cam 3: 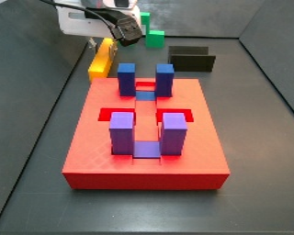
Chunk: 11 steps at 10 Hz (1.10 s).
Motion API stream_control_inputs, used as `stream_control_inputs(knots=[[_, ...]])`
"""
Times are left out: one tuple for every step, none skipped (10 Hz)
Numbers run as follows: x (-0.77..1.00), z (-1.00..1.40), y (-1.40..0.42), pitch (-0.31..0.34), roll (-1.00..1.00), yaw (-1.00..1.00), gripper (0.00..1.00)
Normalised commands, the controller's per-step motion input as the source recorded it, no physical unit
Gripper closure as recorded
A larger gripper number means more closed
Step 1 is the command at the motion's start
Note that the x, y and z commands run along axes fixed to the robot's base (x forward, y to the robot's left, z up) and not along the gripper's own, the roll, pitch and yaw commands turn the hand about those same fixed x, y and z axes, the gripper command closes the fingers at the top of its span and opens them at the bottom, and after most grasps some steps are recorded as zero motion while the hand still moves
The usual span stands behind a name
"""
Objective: Pick up the yellow object. Move up. Move to above the board. Insert the yellow object.
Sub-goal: Pick up the yellow object, then move up, then move to above the board.
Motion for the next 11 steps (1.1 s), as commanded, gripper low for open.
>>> stream_control_inputs(knots=[[0.0,0.0,0.0,0.0,0.0,0.0,1.0],[0.0,0.0,0.0,0.0,0.0,0.0,1.0],[0.0,0.0,0.0,0.0,0.0,0.0,1.0],[0.0,0.0,0.0,0.0,0.0,0.0,1.0],[0.0,0.83,0.0,0.0,0.0,0.0,1.0],[0.01,0.84,0.05,-0.005,0.01,-0.05,1.0],[-0.04,0.62,0.04,0.03,-0.01,-0.05,1.0],[-0.02,0.32,0.02,0.012,-0.03,-0.04,1.0],[0.0,1.4,0.0,0.0,0.0,0.0,1.0],[0.0,1.4,0.0,0.003,0.0,0.01,1.0],[-0.04,1.4,-0.01,0.02,-0.04,0.0,1.0]])
